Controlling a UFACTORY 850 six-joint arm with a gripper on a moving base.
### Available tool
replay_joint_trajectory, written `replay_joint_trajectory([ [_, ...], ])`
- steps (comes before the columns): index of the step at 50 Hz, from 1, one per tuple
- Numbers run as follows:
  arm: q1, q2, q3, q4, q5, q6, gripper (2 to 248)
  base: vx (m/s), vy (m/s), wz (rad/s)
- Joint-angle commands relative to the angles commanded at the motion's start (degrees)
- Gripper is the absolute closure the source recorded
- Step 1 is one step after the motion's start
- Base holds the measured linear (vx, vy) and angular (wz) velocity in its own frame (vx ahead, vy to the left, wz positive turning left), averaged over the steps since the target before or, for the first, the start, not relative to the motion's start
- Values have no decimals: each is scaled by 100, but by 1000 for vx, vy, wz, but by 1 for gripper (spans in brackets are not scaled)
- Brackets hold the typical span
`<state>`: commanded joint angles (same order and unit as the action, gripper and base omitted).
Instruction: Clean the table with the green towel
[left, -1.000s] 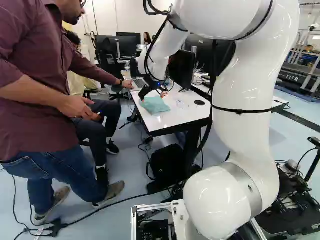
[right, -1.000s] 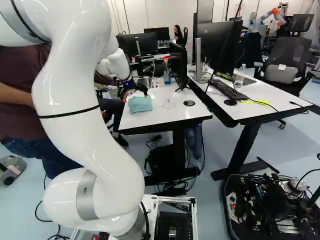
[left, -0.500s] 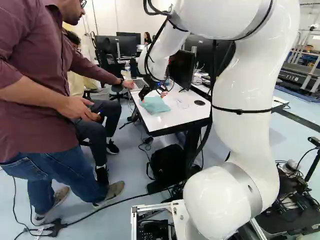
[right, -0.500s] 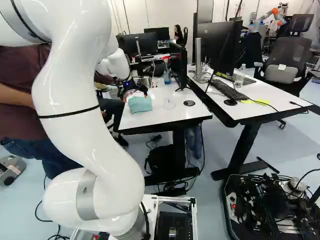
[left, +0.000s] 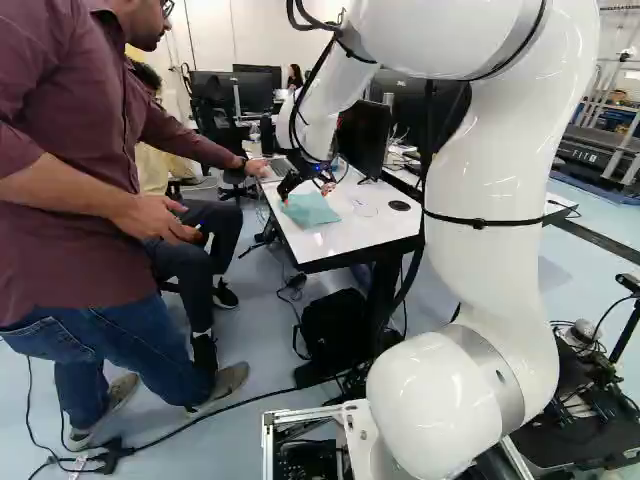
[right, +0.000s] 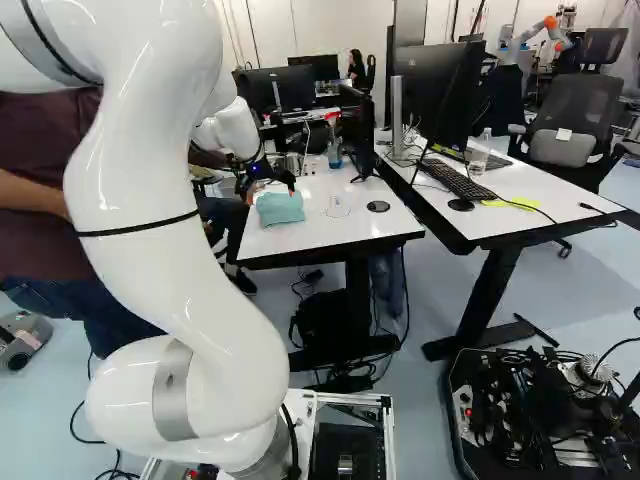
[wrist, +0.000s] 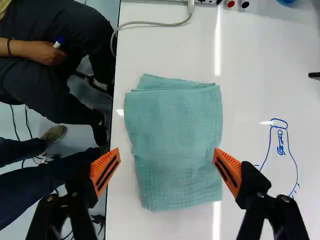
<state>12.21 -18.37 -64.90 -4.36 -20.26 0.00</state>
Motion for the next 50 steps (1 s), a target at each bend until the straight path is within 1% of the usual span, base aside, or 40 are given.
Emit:
replay_joint_trajectory([
  [50,0,0,0,0,0,0,3,0,0,0],
])
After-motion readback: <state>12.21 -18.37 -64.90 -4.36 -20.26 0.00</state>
